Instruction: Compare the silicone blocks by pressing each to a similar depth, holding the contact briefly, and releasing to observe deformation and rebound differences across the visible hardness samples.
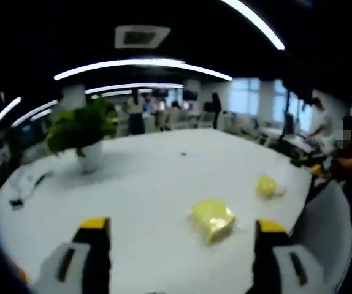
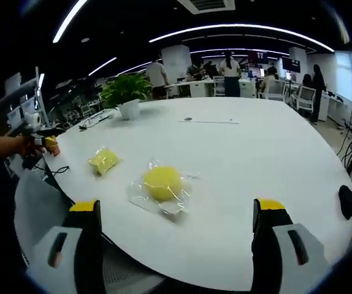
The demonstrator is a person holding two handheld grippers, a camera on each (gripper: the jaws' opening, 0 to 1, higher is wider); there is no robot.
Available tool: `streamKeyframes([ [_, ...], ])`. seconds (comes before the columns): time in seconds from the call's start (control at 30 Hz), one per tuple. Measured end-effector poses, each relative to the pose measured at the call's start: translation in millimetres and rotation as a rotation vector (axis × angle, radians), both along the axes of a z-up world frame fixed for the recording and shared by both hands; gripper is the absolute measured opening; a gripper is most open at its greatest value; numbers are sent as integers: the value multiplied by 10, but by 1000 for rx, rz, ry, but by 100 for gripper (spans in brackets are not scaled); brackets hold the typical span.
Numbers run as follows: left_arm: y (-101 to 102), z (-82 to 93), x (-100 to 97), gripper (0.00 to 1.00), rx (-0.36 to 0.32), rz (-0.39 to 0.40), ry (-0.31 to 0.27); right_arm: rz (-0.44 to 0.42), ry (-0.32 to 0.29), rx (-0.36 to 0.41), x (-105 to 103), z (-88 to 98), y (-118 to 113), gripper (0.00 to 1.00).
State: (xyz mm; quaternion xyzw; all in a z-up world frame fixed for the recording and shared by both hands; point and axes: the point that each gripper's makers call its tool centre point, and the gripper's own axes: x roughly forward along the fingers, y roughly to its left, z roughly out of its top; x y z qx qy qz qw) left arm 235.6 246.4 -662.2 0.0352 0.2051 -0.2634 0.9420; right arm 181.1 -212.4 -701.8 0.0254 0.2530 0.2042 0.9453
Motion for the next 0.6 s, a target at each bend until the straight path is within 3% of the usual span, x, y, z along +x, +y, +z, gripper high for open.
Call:
streamKeyframes([
  [0.27, -101, 74, -66, 100, -16, -19, -7, -27, 0, 16, 23, 72, -19, 97],
  [0.37, -117, 48, -81, 100, -11, -31, -1, -23, -14, -16, 26, 83, -42, 97],
  [0.47, -162, 62, -94, 100, -11, -45, -34, -5, -41, -20, 41, 94, -27, 97],
  [0.6, -151, 12, -84, 100, -38, -14, 3, 2, -49, -17, 53, 96, 28, 97],
])
